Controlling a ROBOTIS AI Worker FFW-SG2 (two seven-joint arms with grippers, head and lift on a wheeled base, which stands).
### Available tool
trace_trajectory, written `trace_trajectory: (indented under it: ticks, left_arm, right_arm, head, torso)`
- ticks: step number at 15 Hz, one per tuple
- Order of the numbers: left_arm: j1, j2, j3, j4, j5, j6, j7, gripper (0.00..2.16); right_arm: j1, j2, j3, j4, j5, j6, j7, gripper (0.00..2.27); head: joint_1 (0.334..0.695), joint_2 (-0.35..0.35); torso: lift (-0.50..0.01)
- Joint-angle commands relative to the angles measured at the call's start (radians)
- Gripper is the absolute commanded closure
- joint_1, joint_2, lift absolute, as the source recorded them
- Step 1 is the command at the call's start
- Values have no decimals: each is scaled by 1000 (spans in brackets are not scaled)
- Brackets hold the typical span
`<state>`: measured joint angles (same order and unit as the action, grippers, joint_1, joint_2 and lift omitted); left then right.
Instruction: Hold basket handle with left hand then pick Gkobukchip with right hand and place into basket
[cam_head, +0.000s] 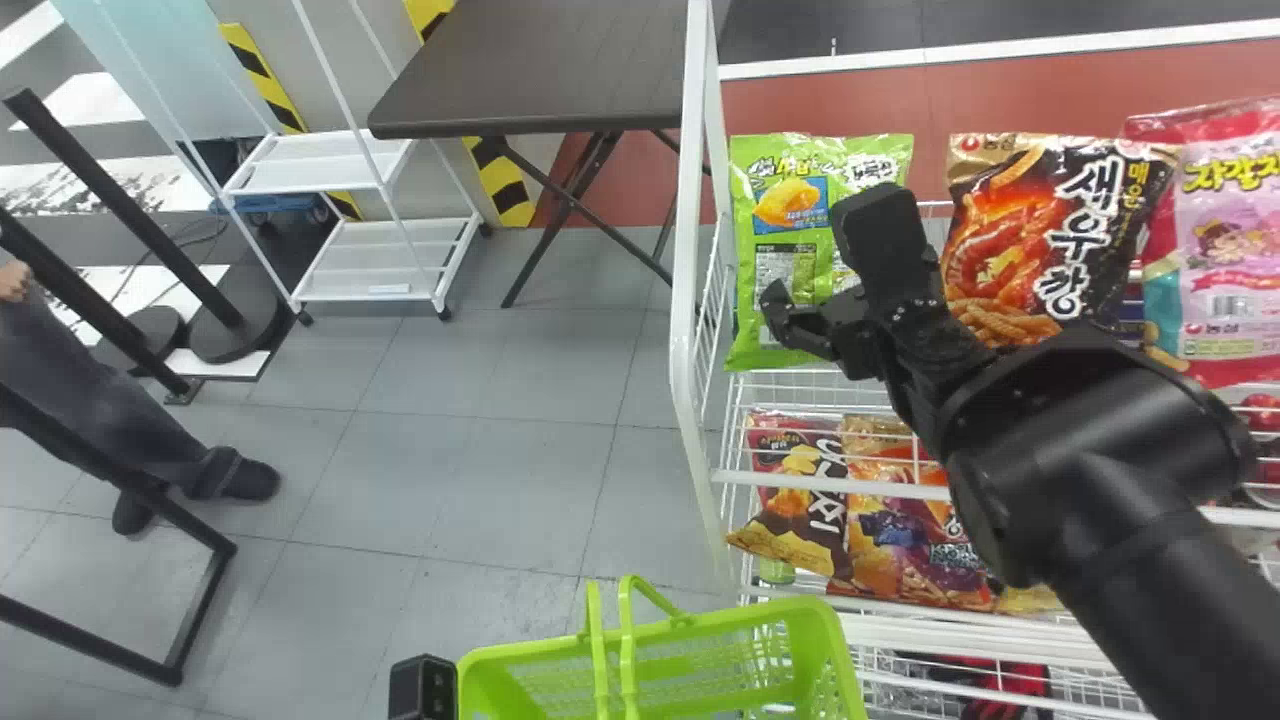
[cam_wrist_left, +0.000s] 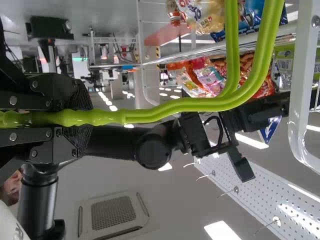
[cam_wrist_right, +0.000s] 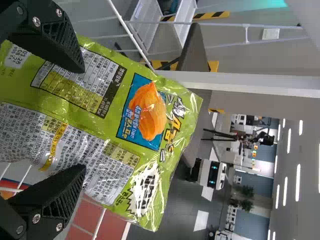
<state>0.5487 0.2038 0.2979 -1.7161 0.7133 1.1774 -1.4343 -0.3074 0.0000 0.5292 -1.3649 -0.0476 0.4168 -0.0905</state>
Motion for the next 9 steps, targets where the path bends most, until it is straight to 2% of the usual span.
trace_trajectory:
  ticks: [1,2,3,5,6,7,9]
  left_arm:
    - [-6,5,0,4,2,3,0,2152]
    - [-9,5,0,9,2,3,0,2152]
    - [-9,6,0,10,2,3,0,2152]
    - [-10,6,0,13,2,3,0,2152]
    - [-10,6,0,13,2,3,0,2152]
    - [-10,6,0,13,2,3,0,2152]
    - [-10,5,0,15,2,3,0,2152]
  right_arm:
    - [-41,1,12,46,8,3,6,228]
    - [-44,1,15,47,9,21,12,394]
    - [-44,1,17,46,11,37,12,670]
    - [-42,1,37,44,20,55,11,1683]
    - [-42,1,41,44,31,64,11,2064]
    - [-39,1,43,40,41,67,11,2243]
    - [-21,1,43,10,58,67,12,2243]
  head:
    - [695,251]
    - [695,249]
    - [695,249]
    - [695,249]
    - [695,252]
    - [695,254]
    - [695,258]
  torso:
    - [0]
    - [0]
    - [0]
    - [0]
    - [0]
    - [0]
    - [0]
